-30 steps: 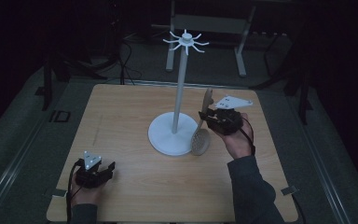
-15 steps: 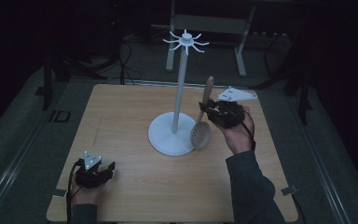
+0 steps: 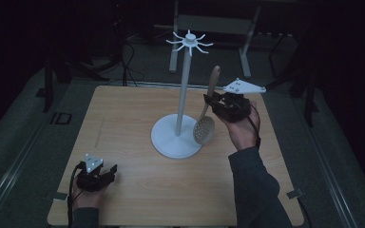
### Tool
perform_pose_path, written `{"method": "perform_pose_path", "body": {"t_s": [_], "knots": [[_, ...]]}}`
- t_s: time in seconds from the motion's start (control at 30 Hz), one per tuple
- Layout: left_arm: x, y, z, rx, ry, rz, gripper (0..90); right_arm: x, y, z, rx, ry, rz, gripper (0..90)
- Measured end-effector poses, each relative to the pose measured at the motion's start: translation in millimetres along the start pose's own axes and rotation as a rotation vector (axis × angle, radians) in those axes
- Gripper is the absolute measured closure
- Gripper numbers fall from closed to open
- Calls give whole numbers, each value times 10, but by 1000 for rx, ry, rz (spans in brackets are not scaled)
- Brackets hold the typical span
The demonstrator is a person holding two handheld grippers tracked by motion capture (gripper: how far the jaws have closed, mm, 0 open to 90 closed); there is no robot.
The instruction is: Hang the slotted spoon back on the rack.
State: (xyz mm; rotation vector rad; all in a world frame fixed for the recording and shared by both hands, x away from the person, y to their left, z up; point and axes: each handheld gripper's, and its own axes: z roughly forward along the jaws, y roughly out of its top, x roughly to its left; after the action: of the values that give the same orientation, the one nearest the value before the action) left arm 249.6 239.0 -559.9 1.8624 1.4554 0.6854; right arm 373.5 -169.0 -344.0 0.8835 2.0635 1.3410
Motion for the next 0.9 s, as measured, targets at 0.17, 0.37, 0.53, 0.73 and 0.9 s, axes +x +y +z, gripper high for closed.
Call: {"method": "perform_pose_path", "body": {"t_s": [0.17, 0.37, 0.53, 0.73, 0.9], "knots": [[-1, 0, 2, 1, 0, 2, 431, -12, 65, 3, -6, -8, 4, 738], [3, -1, -2, 1, -2, -2, 431, 2, 163, 20, -14, -14, -1, 738], [1, -1, -1, 3, -2, 2, 431, 28, 255, 30, -22, -12, -6, 738], [1, -1, -1, 3, -2, 2, 431, 44, 327, 48, -20, -9, -10, 738], [4, -1, -2, 2, -2, -2, 431, 54, 374, 80, -13, -1, -15, 738]]}}
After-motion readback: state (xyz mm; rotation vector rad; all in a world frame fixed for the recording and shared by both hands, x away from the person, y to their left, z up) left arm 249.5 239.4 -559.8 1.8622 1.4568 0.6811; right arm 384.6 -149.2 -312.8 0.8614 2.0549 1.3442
